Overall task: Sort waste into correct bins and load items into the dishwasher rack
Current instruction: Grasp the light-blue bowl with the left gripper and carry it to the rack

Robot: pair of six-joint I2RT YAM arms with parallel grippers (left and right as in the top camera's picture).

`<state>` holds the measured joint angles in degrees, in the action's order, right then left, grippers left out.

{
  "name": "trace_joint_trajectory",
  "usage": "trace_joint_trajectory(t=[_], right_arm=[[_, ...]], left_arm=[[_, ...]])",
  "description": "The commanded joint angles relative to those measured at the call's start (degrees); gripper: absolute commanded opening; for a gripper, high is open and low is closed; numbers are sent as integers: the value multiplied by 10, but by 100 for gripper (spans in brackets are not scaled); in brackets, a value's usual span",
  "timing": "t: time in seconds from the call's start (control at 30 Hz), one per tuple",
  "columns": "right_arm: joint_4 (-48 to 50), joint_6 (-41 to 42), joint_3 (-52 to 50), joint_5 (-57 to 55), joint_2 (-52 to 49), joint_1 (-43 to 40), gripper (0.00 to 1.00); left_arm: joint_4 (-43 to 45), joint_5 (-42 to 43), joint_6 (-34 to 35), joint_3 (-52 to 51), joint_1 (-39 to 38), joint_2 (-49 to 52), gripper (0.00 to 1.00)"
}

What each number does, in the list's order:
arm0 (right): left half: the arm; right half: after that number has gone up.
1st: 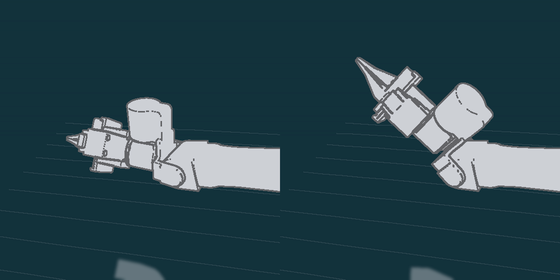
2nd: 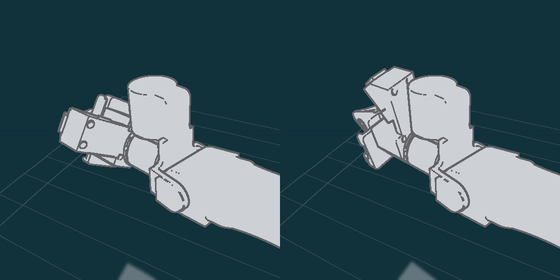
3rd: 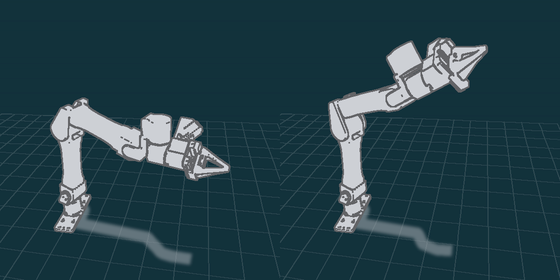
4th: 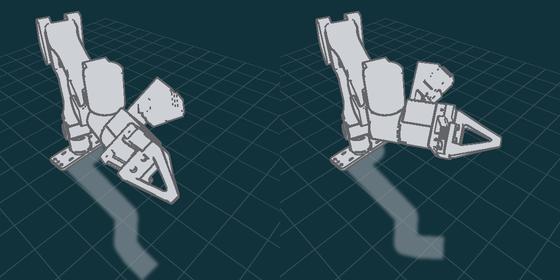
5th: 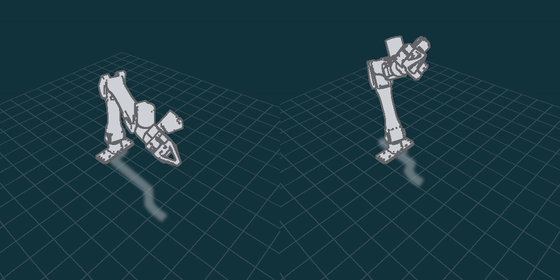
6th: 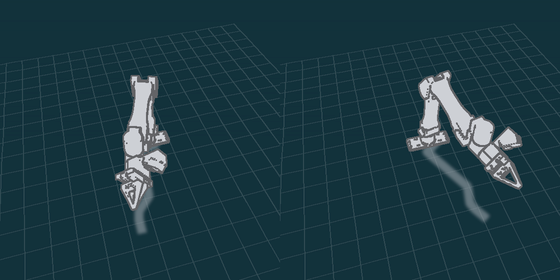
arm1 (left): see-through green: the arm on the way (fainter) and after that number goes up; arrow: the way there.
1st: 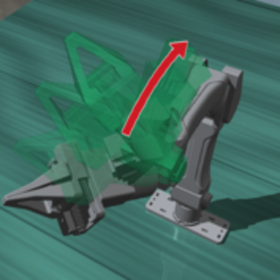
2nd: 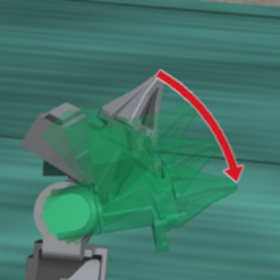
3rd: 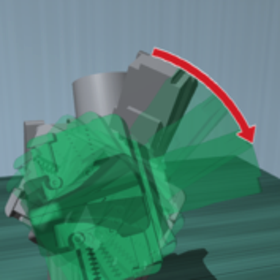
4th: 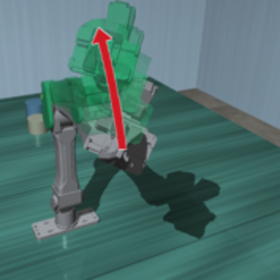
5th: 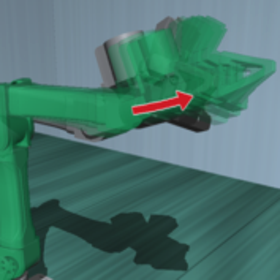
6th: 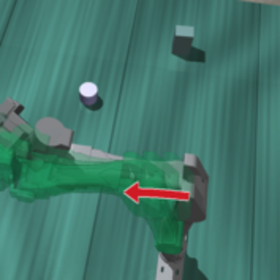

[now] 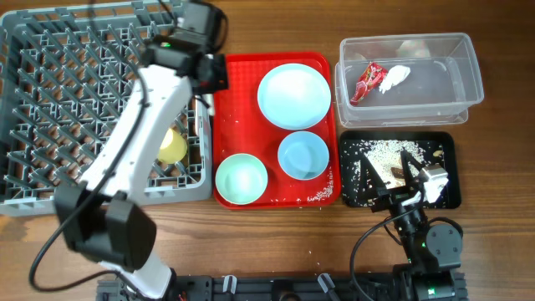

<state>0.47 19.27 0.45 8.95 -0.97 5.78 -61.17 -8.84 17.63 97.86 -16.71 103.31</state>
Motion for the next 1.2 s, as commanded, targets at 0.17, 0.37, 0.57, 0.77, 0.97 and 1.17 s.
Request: trace_joint_trajectory(t=[0.17, 0.37, 0.57, 0.77, 0.97, 1.17], right_arm=[[3, 4, -2, -1, 7, -3, 100], [3, 4, -2, -1, 7, -3, 100], [3, 4, -2, -1, 7, -3, 100], [3, 4, -2, -1, 7, -3, 100], [3, 4, -2, -1, 7, -3, 100], [3, 4, -2, -1, 7, -3, 100]], left_arm=[[3, -14, -39, -53, 45, 31, 51], [6, 73, -5, -12, 22, -1, 76], [82, 118, -5, -12, -43, 26, 56], [48, 134, 8, -12, -94, 78, 49], [-5, 193, 0, -12, -161, 93, 42], [-6, 105, 15, -75, -202, 94, 45]])
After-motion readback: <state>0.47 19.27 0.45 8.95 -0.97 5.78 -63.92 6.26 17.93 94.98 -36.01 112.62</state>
